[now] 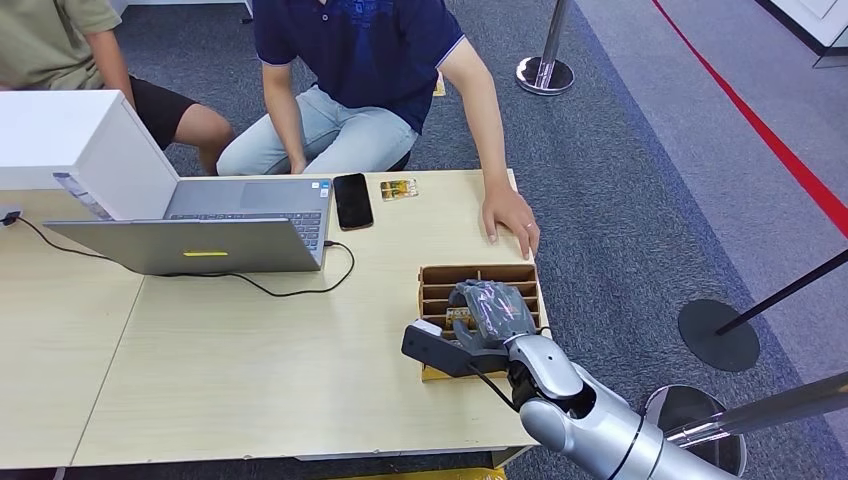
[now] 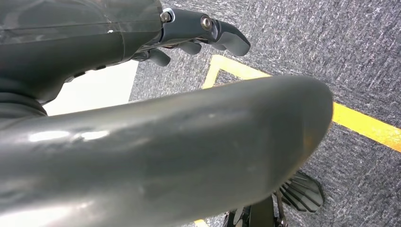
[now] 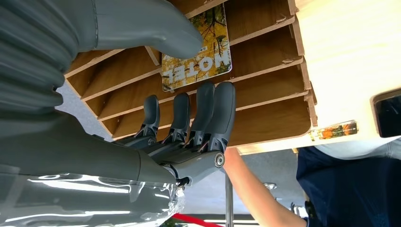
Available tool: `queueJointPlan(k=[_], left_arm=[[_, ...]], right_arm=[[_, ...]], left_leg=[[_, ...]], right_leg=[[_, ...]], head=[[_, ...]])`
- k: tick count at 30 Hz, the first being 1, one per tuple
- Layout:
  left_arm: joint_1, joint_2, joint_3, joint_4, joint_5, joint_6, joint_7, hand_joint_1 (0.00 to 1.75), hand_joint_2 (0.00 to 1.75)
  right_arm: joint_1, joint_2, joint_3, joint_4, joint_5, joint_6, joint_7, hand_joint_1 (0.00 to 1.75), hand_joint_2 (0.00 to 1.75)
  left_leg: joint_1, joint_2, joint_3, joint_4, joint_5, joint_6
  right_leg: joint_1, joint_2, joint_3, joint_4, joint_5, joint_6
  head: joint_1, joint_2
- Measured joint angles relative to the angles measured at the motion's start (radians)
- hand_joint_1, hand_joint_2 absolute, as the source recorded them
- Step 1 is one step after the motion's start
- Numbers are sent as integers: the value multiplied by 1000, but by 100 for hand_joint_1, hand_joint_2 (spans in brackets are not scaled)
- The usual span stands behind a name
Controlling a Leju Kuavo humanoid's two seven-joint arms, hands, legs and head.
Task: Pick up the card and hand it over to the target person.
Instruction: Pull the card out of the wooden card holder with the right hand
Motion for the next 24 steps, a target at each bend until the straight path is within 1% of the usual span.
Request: queueJointPlan(k=[15,24], left_arm=[[0,0,0,0,0,0,0,0,0],[0,-2,-1,0,0,0,1,0,0]], right_arm=[[0,0,0,0,0,0,0,101,175],[-2,-4,11,-6,-2,10,-2,94,175]], left_leg=[[0,0,0,0,0,0],[0,0,0,0,0,0]], right_leg=[[0,-1,0,1,-1,0],[0,-1,0,1,-1,0]], head=[[0,0],[0,0]])
